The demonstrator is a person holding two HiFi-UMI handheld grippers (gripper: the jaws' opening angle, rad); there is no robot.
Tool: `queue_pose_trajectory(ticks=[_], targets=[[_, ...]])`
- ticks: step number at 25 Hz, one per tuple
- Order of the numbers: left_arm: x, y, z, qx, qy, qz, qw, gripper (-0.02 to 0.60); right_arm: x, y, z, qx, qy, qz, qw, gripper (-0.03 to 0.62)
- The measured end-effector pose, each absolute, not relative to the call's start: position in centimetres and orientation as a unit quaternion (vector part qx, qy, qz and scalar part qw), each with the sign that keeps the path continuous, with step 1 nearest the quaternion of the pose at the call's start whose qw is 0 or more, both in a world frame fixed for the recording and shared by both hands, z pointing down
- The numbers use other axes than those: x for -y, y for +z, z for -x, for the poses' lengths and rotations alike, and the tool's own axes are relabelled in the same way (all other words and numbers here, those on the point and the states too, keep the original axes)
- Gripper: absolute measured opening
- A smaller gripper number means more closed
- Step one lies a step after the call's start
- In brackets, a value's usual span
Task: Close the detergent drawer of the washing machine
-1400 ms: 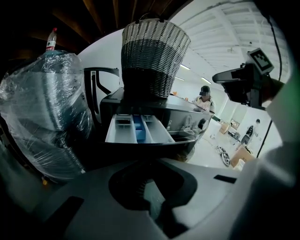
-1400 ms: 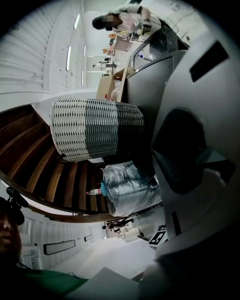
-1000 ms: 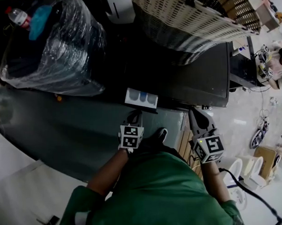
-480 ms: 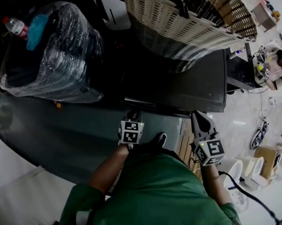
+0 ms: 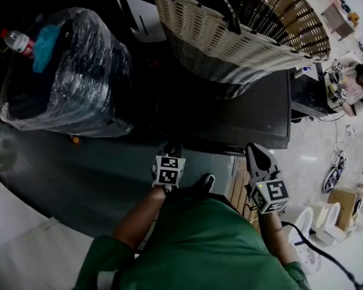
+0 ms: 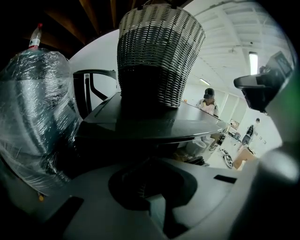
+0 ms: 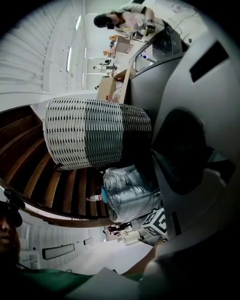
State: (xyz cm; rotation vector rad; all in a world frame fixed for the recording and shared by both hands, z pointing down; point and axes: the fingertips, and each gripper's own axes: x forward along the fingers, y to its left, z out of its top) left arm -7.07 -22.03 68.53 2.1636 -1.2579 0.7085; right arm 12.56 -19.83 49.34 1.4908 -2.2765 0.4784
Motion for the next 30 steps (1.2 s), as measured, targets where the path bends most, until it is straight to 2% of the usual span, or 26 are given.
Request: queue_pose_trajectory(ticks=[13, 25, 30], targets=[[22.3, 68.4, 7.2, 0.47, 0.25, -0.798, 0.281, 0.023, 21.2, 49.5, -12.0, 0.824, 0.166, -0.513, 0.176, 0.018], [22.9, 68.7, 7.0, 0.465, 0.251, -0.798, 0.289, 0.021, 20.0, 50.1, -12.6, 0.818, 0.169, -0.515, 0.192, 0.018], [22.8, 68.8, 6.9, 0.464, 0.266, -0.8, 0.271, 0.021, 19.1, 49.8, -11.8, 0.823, 0.165, -0.511, 0.186, 0.018]])
